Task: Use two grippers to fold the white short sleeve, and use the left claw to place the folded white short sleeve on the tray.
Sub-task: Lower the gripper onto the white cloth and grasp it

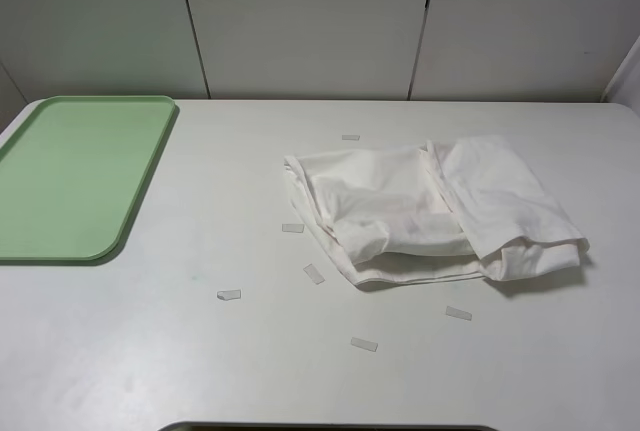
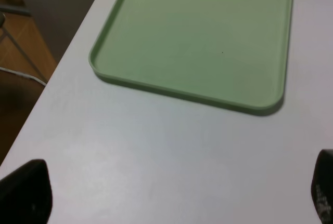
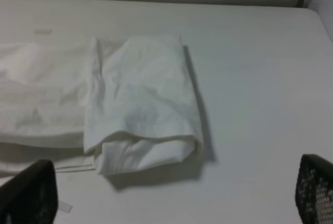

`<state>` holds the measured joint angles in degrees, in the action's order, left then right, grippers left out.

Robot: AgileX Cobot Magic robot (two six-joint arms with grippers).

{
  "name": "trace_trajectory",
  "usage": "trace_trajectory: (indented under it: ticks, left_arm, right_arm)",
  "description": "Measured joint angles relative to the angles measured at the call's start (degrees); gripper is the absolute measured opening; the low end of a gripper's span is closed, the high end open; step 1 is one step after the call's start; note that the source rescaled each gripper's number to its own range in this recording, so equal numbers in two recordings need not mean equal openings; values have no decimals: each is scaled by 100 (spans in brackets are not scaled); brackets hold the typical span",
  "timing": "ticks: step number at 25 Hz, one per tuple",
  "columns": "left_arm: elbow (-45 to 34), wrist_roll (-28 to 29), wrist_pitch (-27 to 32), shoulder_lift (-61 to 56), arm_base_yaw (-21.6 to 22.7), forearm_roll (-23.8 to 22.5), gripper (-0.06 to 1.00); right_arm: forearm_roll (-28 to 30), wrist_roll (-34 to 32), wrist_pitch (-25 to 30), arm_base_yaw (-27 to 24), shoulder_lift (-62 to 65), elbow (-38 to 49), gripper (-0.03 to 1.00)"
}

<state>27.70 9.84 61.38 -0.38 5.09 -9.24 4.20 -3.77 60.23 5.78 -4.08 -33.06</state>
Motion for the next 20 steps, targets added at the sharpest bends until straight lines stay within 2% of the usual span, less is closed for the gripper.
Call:
trace_trajectory:
  ticks: [4,20]
  left_arm:
    - [0,0,0,0,0,0,100]
    - [0,0,-6,0,0,0,100]
  right_arm:
    - [-286,491,-65,-461,441,419,100]
    - [-381,575,-164,-493,441,445,100]
